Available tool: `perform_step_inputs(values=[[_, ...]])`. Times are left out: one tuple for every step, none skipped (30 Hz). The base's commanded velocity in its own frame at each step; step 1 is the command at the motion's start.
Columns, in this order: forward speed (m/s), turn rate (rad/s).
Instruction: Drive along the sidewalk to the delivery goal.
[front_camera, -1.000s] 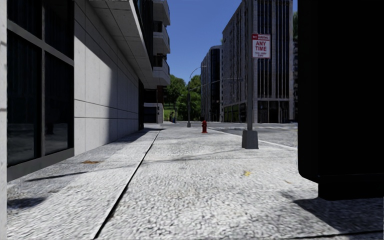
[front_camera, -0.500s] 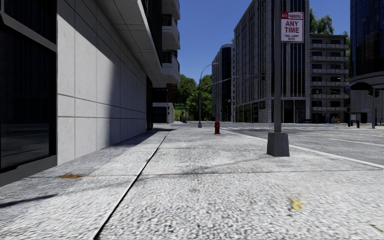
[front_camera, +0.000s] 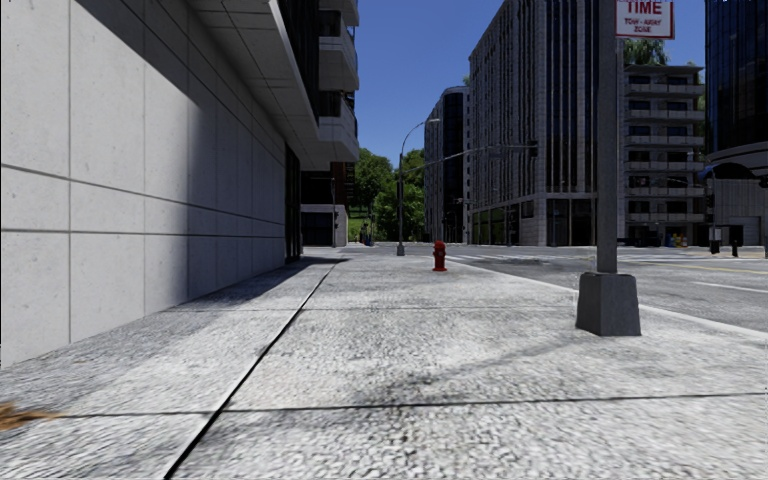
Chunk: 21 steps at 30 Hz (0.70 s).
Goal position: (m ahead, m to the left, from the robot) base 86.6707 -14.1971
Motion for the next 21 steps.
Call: perform_step_inputs(values=[[2.0,0.08],[2.0,0.1],[2.0,0.13],[2.0,0.13],[2.0,0.18],[2.0,0.19],[2.0,0.22],[2.0,0.24],[2.0,0.24],[2.0,0.24],[2.0,0.24],[2.0,0.2],[2.0,0.13],[2.0,0.13],[2.0,0.03],[2.0,0.0],[2.0,0.0],[2.0,0.0],[2.0,0.0],[2.0,0.0],[2.0,0.0]])
